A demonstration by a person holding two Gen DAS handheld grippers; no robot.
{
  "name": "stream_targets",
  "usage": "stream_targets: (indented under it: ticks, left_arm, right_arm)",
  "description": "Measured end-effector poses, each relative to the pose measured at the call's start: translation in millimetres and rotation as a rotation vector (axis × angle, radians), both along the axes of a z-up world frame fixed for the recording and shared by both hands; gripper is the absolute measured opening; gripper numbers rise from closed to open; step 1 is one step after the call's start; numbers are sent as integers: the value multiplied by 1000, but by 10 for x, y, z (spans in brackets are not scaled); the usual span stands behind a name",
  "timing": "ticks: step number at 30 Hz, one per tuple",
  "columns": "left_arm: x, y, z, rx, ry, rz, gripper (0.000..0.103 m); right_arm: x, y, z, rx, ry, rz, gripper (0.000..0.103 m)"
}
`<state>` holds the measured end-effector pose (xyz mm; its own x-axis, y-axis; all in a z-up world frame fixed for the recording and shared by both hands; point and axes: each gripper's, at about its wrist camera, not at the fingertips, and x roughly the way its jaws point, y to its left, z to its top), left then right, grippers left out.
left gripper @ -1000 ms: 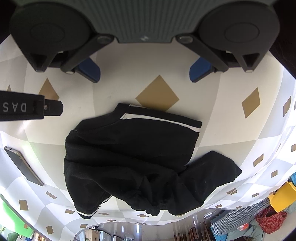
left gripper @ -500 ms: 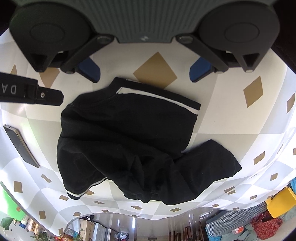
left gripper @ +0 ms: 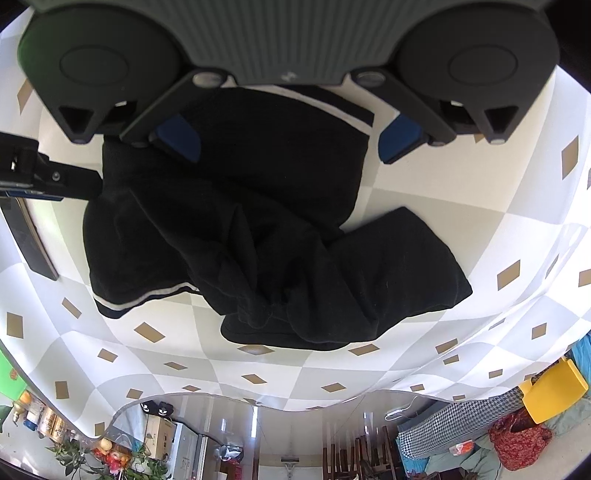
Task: Fold clothes
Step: 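Move the right tool onto the striped pant leg and close on it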
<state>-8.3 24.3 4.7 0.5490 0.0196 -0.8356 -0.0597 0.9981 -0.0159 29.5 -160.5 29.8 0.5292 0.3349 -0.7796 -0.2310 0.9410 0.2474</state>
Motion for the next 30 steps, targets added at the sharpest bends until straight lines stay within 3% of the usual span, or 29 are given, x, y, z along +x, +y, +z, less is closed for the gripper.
stream_targets:
  ticks: [16,25,30]
  left_arm:
    - [225,18,-259,22,35,17,103]
    - [257,-3,-434,31,73,33,103]
    - [275,-1,-492,32,84,44,103]
  right_arm:
    - [464,-27,-44,99,-12,-37,45]
    - [556,76,-218,74,-10,-27,45]
    - [550,58,-288,61,3,-54,37]
